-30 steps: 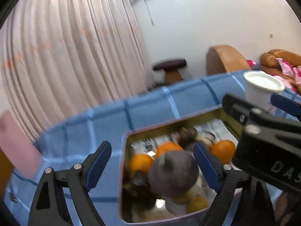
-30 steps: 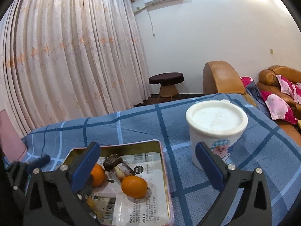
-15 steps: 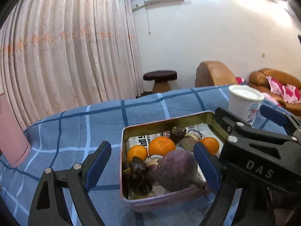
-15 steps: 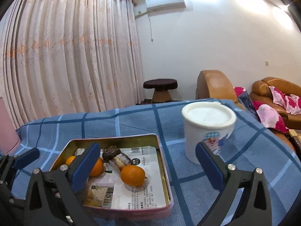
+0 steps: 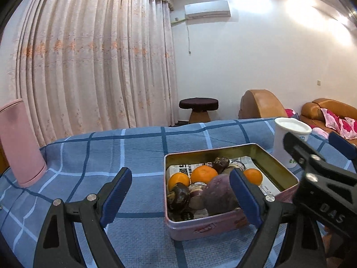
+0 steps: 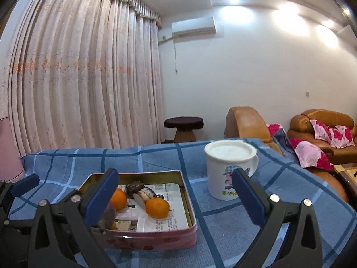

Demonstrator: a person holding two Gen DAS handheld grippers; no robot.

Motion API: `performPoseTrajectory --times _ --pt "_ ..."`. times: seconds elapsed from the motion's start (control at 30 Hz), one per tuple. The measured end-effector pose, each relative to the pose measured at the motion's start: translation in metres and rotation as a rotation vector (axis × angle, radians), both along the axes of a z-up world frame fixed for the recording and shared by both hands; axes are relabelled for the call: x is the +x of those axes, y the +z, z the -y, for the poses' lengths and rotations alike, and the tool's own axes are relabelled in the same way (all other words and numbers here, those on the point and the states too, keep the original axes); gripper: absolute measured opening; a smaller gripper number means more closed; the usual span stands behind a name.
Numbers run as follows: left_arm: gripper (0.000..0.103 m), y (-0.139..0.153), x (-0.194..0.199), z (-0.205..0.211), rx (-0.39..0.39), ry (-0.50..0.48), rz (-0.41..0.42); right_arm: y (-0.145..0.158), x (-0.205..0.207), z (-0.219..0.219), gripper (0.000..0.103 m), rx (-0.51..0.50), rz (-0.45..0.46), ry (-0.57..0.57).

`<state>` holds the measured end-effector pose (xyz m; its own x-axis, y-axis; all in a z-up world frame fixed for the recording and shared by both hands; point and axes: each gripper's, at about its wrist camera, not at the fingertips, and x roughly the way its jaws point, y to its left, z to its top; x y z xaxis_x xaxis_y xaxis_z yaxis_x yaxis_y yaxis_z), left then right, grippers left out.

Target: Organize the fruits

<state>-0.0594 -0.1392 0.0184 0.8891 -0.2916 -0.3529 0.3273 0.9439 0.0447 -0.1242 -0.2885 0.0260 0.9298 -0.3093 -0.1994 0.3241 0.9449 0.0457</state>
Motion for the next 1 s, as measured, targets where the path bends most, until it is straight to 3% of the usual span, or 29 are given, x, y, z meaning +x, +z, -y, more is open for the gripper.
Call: performPoseTrajectory --times 0.53,1.0 --pt "0.090 0.003 -0.022 -0.016 -0.029 0.049 0.048 0.005 -0.035 -0.007 0.103 0.008 0.094 -0.013" --pt "0.090 0.001 -0.022 -0.012 0.002 0.065 0.045 0.005 -0.034 -0.014 0.103 -0.028 0.091 -0.004"
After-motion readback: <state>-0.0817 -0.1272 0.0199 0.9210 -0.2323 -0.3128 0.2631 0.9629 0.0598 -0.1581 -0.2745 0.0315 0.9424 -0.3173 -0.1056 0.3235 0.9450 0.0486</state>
